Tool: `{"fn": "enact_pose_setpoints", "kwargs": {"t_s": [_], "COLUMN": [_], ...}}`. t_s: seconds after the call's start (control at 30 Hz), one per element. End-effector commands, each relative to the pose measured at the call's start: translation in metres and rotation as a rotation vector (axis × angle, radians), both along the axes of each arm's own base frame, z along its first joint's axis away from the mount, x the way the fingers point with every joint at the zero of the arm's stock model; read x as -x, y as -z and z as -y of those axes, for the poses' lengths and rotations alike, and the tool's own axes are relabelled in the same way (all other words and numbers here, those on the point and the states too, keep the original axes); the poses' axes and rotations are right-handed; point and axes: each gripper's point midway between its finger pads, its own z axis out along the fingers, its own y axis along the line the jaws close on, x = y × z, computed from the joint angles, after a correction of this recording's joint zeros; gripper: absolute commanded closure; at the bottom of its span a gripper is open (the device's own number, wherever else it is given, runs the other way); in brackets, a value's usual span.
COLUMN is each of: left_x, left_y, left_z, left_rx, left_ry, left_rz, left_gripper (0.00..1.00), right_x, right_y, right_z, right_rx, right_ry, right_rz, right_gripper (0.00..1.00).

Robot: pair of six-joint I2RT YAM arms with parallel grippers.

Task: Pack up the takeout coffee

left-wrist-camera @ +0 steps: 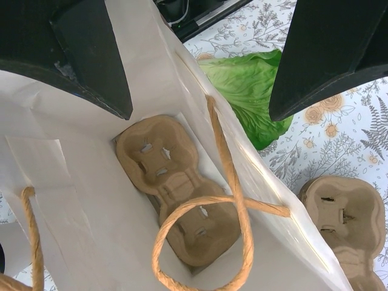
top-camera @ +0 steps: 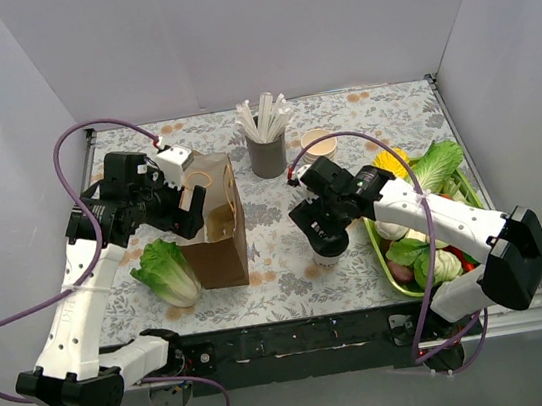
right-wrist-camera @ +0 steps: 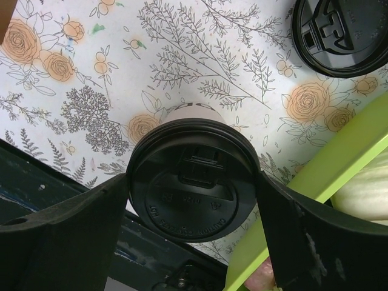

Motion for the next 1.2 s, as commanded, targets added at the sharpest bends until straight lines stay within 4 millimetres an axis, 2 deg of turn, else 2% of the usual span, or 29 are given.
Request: {"fn": "enact_pose_setpoints", "kwargs": {"t_s": [0.0, 0.17, 0.47, 0.9, 1.17], "left_x": [0.004, 0.004, 0.0, -0.001, -0.001], "left_y": [-0.002, 0.001, 0.0, -0.001, -0.002], "left_z": [0.002, 0.003, 0.005, 0.006, 0.007], "left_rx": [0.01, 0.014, 0.013, 0.012, 0.014], "left_ry": [0.021, 0.026, 0.032, 0.034, 0.039], "left_rz": [0.001, -0.015, -0.022, -0.026, -0.024], "left_gripper": [0.02, 0.02, 0.02, 0.02, 0.02], "right_x": [0.011, 0.02, 0.024, 0.03, 0.053], "right_y": [-0.004, -0.002, 0.008, 0.016, 0.018], "right_z": [-0.001, 0.002, 0.004, 0.011, 0.011], "right_rx": [-0.019, -0.02, -0.008, 0.012, -0.039], "right_ry": [-0.058, -0.099, -0.12, -0.181, -0.318], "right_rz": [-0.01, -0.031, -0.045, -0.041, -0.093], "right_gripper": [0.09, 0.08, 0.07, 0.14, 0.16]}}
